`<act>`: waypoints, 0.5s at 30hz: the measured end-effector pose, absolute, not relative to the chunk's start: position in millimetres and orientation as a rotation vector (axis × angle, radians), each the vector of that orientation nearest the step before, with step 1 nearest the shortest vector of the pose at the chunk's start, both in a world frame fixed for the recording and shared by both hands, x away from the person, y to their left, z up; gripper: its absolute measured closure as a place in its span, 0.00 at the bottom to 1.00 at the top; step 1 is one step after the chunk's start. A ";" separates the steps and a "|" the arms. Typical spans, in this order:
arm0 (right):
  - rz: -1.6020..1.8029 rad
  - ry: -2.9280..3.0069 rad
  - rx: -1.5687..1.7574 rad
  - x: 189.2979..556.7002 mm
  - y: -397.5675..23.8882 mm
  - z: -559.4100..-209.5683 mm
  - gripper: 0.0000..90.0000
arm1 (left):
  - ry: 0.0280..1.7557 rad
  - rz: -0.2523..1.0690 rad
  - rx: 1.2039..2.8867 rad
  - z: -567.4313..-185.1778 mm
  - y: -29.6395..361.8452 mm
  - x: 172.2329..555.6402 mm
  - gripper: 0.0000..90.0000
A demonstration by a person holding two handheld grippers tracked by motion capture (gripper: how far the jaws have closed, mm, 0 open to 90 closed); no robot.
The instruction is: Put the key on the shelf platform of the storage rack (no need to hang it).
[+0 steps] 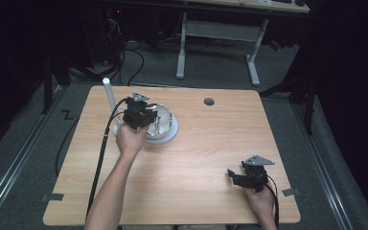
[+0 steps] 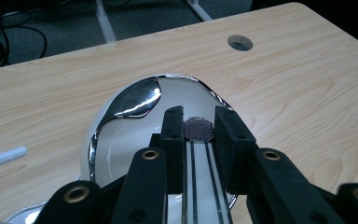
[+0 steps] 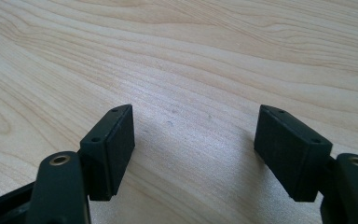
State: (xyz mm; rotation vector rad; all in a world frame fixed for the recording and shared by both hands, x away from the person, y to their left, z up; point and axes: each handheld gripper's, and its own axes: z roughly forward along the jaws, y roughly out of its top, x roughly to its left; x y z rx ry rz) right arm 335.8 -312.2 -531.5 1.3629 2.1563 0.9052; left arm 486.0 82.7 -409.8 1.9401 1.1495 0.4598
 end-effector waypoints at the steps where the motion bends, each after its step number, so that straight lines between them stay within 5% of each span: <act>1: 0.905 2.157 1.363 335.8 -312.2 -531.5 0.32 | 1.157 0.457 1.940 -411.0 82.8 487.3 0.82; 15: 0.905 2.156 1.363 335.8 -312.2 -531.5 0.32 | 1.238 0.490 1.935 -431.0 74.8 499.4 0.82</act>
